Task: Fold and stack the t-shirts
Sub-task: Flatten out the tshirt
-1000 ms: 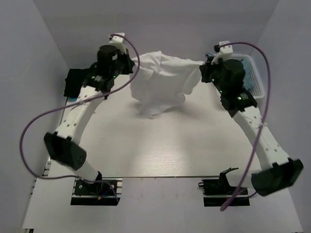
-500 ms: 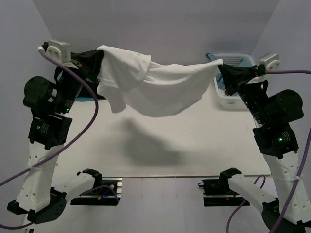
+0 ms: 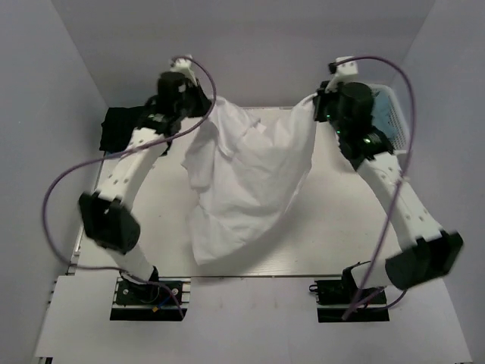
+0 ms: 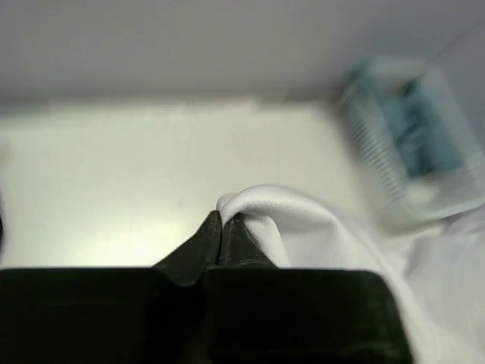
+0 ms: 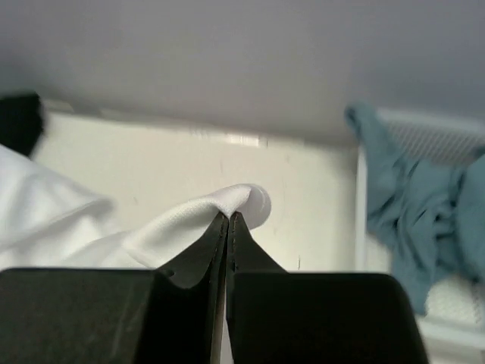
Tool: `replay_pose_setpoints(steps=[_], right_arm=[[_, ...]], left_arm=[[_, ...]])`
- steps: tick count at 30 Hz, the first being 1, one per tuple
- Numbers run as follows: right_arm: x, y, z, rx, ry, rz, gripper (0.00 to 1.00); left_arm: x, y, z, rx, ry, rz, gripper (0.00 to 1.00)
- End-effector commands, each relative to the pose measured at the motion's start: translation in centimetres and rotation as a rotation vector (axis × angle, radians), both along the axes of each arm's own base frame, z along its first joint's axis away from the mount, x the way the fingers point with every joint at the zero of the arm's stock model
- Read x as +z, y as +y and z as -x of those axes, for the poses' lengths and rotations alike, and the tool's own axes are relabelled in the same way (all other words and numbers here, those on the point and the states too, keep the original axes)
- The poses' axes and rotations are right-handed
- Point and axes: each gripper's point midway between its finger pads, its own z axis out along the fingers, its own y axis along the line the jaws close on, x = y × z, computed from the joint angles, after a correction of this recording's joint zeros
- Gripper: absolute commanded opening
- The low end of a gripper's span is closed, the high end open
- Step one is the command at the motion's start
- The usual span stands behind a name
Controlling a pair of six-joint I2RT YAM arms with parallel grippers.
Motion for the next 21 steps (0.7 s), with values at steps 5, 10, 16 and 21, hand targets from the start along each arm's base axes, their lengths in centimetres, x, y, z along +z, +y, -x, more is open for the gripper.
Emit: replay_pose_setpoints(steps=[5,10,16,21], right_arm=[[-18.5,-0.6,-11.0,-0.174,0.464,0.136,0.17],[-21.7,0.5,-11.0,-0.169,0.605,0.144,0.9],[-27.0,3.8,-2.3,0.075,0.857,0.077,0.9],[-30.7,7.2,5.3,0.29,1.042,0.051,0.9]], left_arm=[[-25.0,3.3,-2.7,0.124,0.714,-0.11,1.0],[-23.1,3.9,-2.5,0.14,0.65,-0.112,1.0],[-26.1,4.3,1.3,0.121,0.771,-0.17,1.0],[-28.1,3.5,4.1,0.054,0.848,-0.169,1.0]])
